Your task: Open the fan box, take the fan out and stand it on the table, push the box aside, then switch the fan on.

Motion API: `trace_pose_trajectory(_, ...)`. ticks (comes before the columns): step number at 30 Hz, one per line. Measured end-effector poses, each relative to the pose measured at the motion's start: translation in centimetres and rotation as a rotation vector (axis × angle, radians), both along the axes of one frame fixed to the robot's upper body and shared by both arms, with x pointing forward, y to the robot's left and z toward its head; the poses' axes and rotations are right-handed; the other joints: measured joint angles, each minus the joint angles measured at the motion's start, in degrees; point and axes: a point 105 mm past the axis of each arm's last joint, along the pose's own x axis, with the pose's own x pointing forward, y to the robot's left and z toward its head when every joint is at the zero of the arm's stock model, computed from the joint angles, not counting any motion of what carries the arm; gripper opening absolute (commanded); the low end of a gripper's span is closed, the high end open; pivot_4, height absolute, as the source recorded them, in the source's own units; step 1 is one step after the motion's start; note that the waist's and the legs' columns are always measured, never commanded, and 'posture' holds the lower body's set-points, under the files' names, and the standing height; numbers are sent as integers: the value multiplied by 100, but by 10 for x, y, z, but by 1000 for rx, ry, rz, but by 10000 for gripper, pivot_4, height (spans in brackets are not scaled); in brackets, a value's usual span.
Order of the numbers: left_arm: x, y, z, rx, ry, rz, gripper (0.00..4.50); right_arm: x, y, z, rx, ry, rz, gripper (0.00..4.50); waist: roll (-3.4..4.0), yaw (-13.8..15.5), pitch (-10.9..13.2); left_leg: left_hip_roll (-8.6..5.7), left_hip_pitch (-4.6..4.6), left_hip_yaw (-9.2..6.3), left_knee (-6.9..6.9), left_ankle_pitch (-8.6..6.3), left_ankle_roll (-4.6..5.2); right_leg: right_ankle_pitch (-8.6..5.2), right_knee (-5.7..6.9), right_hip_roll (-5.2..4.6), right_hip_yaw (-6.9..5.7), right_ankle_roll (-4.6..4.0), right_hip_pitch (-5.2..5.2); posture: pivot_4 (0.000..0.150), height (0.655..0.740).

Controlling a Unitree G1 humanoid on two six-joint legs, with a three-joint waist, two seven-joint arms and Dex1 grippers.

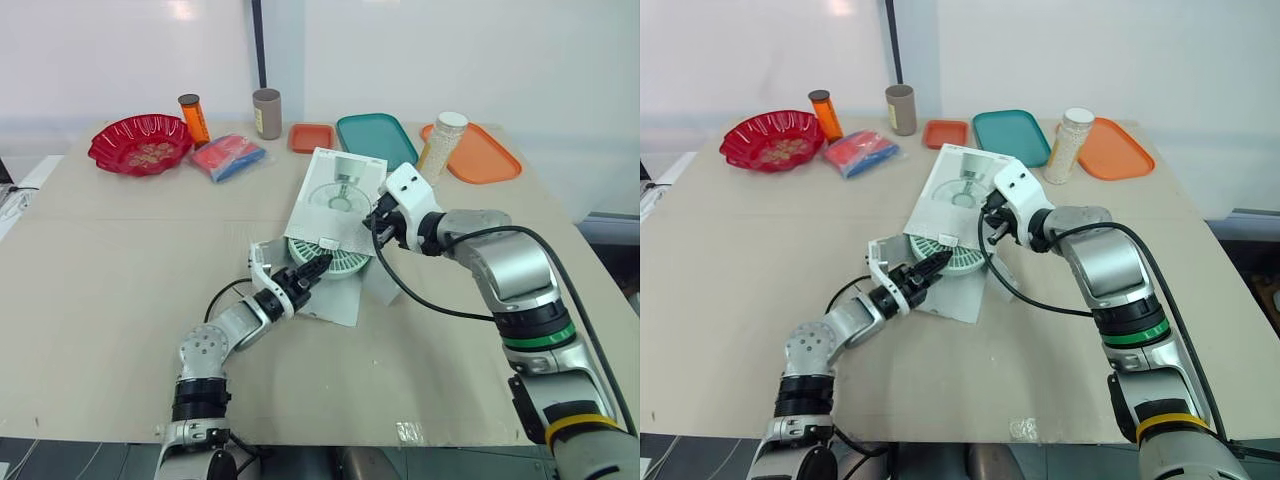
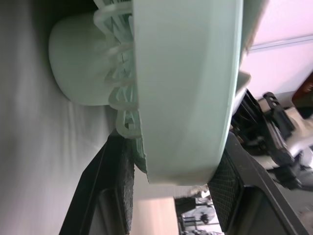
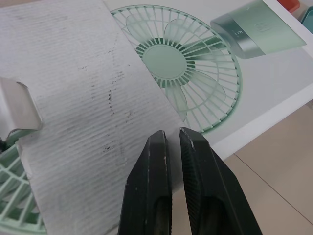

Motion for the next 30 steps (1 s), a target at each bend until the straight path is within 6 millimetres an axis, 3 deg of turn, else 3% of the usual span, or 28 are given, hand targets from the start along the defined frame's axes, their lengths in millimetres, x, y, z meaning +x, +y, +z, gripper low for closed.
trace_pose_trajectory(11,-30,26,-4,5,42,-3,16745,0,0,0,-1,1,3,3930,0,-10,0,2,4,2,-3,2,-3,0,-1,0,3,-1,1,1500,7400)
trace_pose_trajectory(13,-35,31,-7,8,47,2,25621,0,0,0,-2,1,2,3930,0,-1,0,2,4,0,-4,4,-7,0,0,0,0,-1,1,1500,7400)
trace_pose_trajectory(19,-32,36,-9,31,63,31,42465,0,1,0,-5,-2,4,3930,-1,5,0,1,4,0,-4,8,-15,3,0,0,1,-1,0,1500,7400)
trace_pose_trajectory(29,-18,45,-10,36,57,94,42465,1,1,0,-13,-12,5,3930,-1,7,0,1,4,-1,-9,10,-18,3,-3,0,-1,-1,0,1500,7400)
trace_pose_trajectory(30,-16,46,-9,39,54,96,40221,1,1,0,-13,-12,6,3930,-1,7,0,0,4,-1,-9,10,-18,3,-3,-1,-1,-1,0,1500,7400)
